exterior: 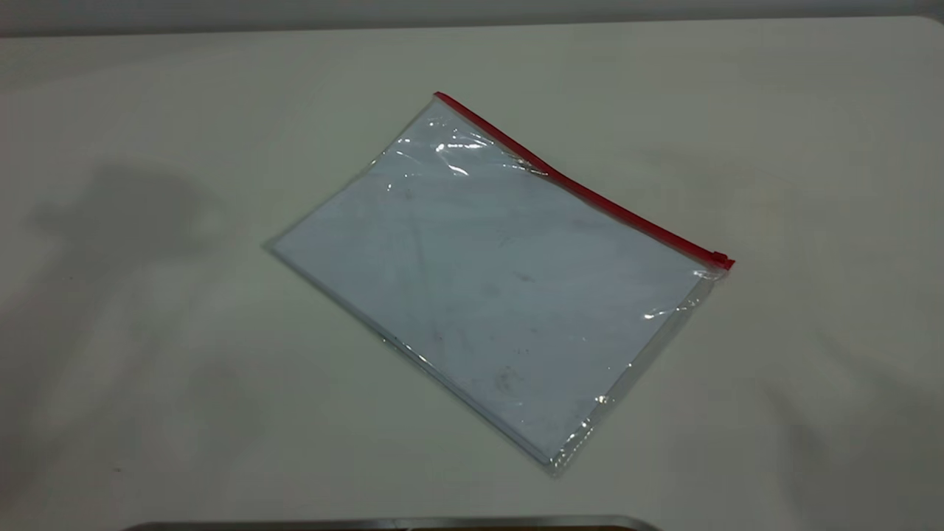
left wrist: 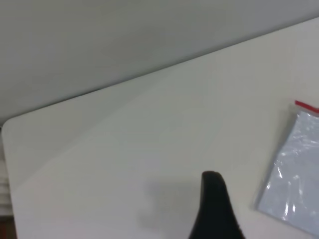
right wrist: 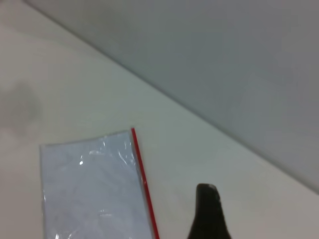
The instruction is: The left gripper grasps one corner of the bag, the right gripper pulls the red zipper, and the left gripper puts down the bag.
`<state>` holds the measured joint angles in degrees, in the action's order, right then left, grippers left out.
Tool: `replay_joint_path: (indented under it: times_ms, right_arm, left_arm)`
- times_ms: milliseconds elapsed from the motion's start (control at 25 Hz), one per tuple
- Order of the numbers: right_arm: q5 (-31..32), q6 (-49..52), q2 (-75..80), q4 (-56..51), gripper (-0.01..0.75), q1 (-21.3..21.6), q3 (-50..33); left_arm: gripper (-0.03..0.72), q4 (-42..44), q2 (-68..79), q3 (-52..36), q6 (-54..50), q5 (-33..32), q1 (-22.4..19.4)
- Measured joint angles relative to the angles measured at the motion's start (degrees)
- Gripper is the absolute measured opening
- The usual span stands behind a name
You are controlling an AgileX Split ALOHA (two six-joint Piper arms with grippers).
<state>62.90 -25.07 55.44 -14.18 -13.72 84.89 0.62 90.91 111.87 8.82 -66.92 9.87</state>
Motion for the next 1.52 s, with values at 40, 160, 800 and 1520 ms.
replay_joint_path:
  times_ms: [40,160,800,1520]
  right_arm:
    - [1.2,0.1,-1.8,-0.1,0.585,0.0,0.0]
    - [4.8,0.5,-6.7,-0.7,0.585,0.0,-0.3]
    - [6.4,1.5,-40.3,-1.9,0.585,0.0,-39.3]
    - [3.6,3.0,-54.0,-0.5,0.585,0.0,-56.9]
  left_arm:
    - [0.59,0.0,-2.8,-1.9,-0.6,0.0,0.0]
    - [0.59,0.0,-11.3,-8.9,-3.5,0.0,0.0]
    - [0.59,0.0,-54.4,-56.3,-8.8,0.0,0.0]
    - [0.59,-2.5,-74.9,-79.0,-5.5,0.0,0.0]
